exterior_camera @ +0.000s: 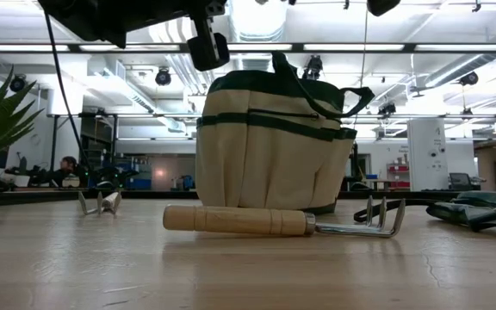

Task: Pick & Place Garden tools in Gardening bag
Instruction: Put the top green shear scissors into the green gardening bag

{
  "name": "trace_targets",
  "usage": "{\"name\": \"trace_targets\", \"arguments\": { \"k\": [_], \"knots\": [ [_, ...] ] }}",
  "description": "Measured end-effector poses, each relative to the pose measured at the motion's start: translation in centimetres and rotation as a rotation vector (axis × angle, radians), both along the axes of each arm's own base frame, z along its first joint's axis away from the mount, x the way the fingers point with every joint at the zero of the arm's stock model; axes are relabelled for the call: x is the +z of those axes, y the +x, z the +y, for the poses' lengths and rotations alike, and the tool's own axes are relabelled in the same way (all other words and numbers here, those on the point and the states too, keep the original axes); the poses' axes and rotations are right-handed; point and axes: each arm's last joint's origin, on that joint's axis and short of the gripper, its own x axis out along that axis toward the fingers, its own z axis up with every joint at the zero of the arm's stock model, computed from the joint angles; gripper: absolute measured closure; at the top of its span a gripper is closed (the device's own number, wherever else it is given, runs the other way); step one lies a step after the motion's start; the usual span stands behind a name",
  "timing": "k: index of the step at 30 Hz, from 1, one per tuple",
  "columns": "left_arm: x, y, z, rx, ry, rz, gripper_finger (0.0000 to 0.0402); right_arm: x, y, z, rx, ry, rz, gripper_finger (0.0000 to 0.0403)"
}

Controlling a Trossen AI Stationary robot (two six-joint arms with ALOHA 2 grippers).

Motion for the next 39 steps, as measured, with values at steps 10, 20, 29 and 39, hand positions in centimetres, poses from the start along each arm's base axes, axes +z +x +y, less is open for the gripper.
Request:
{"name": "trace_targets", "arguments": {
  "k": [10, 20, 29, 39],
  "knots": [
    [0.0, 0.0, 0.0, 0.021, 0.08, -0.035, 0.0357, 0.2, 0.0, 0.0, -0.023, 0.081, -0.052, 0.0393],
    [0.9, -0.3, 0.3, 0.033, 0.197, -0.135, 0.0295, 2.2, 0.4, 0.2, -0.043, 0.179, -0.136, 0.0394],
    [1.9, -1.2, 1.1, -0.074, 0.264, -0.189, 0.0278, 3.7, 0.5, 0.5, -0.076, 0.336, -0.242, 0.0394],
    [3.4, -2.6, 1.9, -0.082, 0.346, -0.242, 0.0278, 5.0, 0.2, 0.7, -0.09, 0.457, -0.31, 0.0394]
  ]
}}
